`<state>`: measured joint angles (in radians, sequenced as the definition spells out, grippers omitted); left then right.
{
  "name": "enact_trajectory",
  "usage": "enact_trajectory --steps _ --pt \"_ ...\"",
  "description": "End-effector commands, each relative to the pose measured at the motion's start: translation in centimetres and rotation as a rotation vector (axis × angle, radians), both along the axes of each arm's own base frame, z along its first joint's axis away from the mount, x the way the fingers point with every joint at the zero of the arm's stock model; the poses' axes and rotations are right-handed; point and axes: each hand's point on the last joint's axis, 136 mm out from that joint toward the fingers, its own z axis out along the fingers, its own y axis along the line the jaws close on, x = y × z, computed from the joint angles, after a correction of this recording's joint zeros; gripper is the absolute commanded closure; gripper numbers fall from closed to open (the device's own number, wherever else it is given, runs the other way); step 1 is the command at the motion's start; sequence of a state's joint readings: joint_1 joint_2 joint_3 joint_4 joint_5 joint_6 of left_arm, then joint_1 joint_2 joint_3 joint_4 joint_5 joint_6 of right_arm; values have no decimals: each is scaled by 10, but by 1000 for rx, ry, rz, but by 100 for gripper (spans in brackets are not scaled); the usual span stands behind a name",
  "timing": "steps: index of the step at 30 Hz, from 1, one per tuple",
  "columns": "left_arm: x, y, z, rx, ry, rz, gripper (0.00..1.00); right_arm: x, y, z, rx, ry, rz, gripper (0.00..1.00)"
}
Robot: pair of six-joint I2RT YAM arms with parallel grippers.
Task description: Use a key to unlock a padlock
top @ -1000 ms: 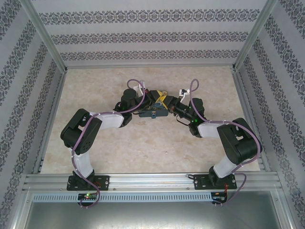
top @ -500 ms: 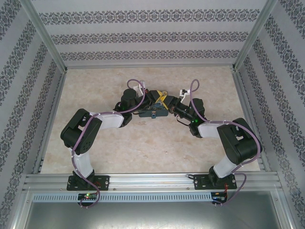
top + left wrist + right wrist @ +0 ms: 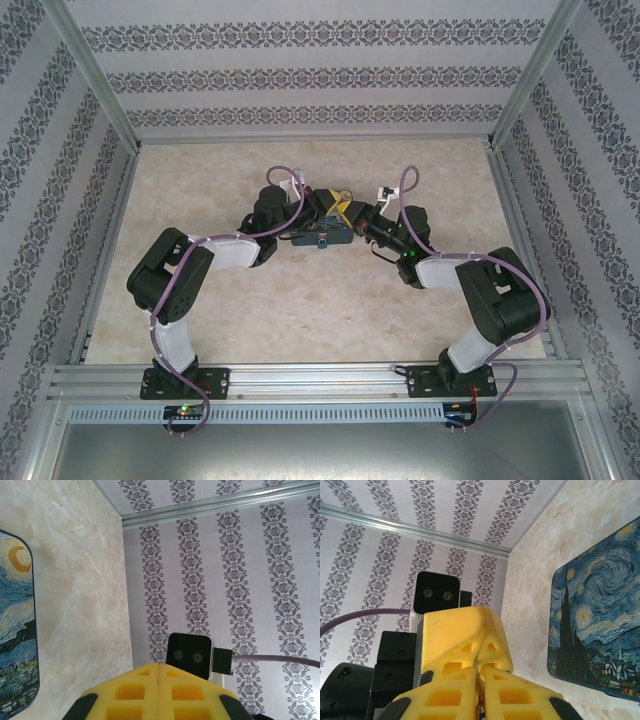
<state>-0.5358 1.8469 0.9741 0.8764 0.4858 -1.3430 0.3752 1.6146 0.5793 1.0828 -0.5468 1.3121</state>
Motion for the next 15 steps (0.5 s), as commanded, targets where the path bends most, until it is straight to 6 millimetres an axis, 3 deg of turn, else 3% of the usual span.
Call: enact_trajectory --steps 1,3,12,15 --pt "-3 -2 20 -18 -68 -2 100 0 -2 9 13 -43 -4 93" --pt "-3 -2 20 -18 -67 -1 100 -1 -1 10 14 -43 1 100" --pt "-6 1 19 -13 -68 5 100 0 -6 13 21 -48 -16 100" --pt "-9 7 19 9 -67 21 76 0 -9 12 19 -39 -23 100"
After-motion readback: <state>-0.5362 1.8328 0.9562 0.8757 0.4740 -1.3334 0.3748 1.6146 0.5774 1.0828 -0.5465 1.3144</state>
